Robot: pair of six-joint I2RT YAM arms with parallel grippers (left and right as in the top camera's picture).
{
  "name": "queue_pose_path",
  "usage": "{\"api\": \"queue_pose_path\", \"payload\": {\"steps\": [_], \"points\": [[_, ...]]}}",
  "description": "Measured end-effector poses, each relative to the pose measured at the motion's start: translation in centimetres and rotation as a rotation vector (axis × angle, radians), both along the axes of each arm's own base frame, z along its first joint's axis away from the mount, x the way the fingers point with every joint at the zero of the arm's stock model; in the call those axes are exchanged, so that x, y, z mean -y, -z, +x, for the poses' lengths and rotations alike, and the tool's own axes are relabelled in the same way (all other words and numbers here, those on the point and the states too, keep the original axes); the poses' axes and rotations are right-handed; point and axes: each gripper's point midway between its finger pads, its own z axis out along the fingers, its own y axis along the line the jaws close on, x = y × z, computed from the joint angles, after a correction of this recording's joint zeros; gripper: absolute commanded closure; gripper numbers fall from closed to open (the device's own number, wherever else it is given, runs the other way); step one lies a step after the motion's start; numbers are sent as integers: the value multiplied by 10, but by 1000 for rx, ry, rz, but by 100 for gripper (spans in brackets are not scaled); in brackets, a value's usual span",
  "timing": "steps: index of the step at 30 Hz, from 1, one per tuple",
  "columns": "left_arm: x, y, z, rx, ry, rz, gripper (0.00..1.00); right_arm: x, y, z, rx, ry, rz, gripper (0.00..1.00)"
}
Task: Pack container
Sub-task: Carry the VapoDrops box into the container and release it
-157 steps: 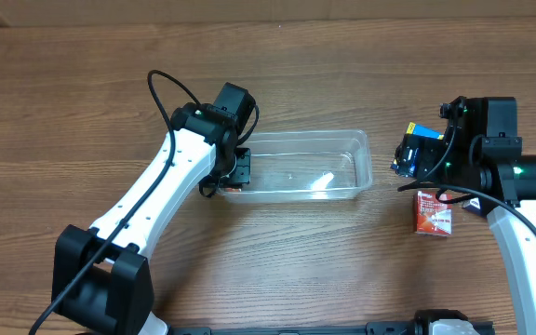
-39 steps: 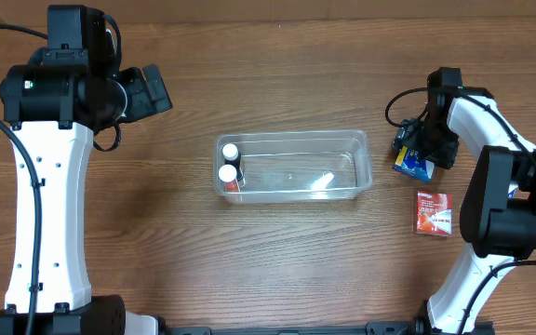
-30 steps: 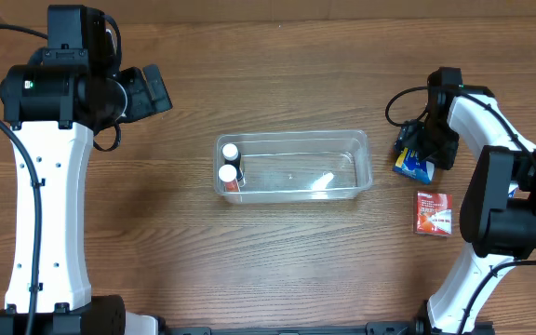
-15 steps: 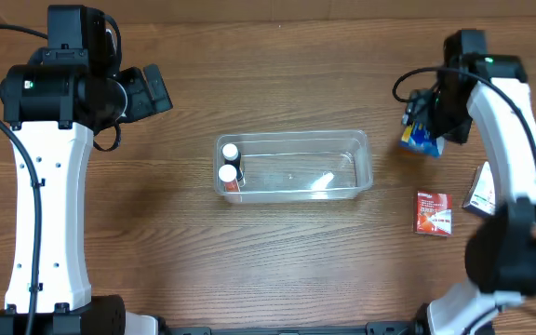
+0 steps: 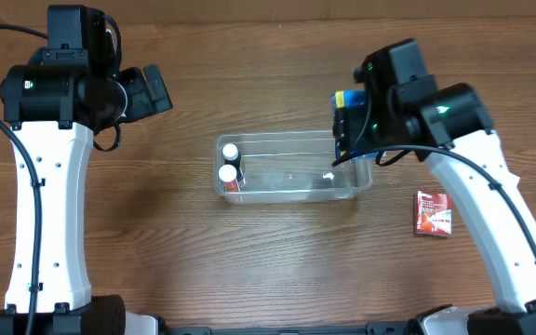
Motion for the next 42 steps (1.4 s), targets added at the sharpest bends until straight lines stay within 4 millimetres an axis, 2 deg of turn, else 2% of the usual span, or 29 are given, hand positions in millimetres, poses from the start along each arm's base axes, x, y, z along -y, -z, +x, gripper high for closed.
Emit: {"api": "queue_pose_path", "payload": {"steps": [7, 12, 18, 26, 35, 37, 38, 42], "points": [[0, -1, 1, 5, 0, 0, 0, -2, 57, 5, -24, -4, -18, 26], [0, -1, 1, 7, 0, 0, 0, 0, 83, 0, -54, -8, -31, 26], [0, -1, 1, 7, 0, 0, 0, -1, 89, 2, -57, -14, -29, 26], [0, -1, 1, 7, 0, 0, 0, -3, 114, 5, -121, -15, -50, 26], [0, -1, 1, 7, 0, 0, 0, -3, 133, 5, -168, -15, -67, 25], [0, -1, 1, 7, 0, 0, 0, -3, 136, 6, -170, -15, -69, 20], [0, -1, 1, 7, 0, 0, 0, -3, 135, 7, -169, -16, -68, 14], [0, -1, 2, 7, 0, 0, 0, -3, 135, 7, -169, -16, -69, 5]]}}
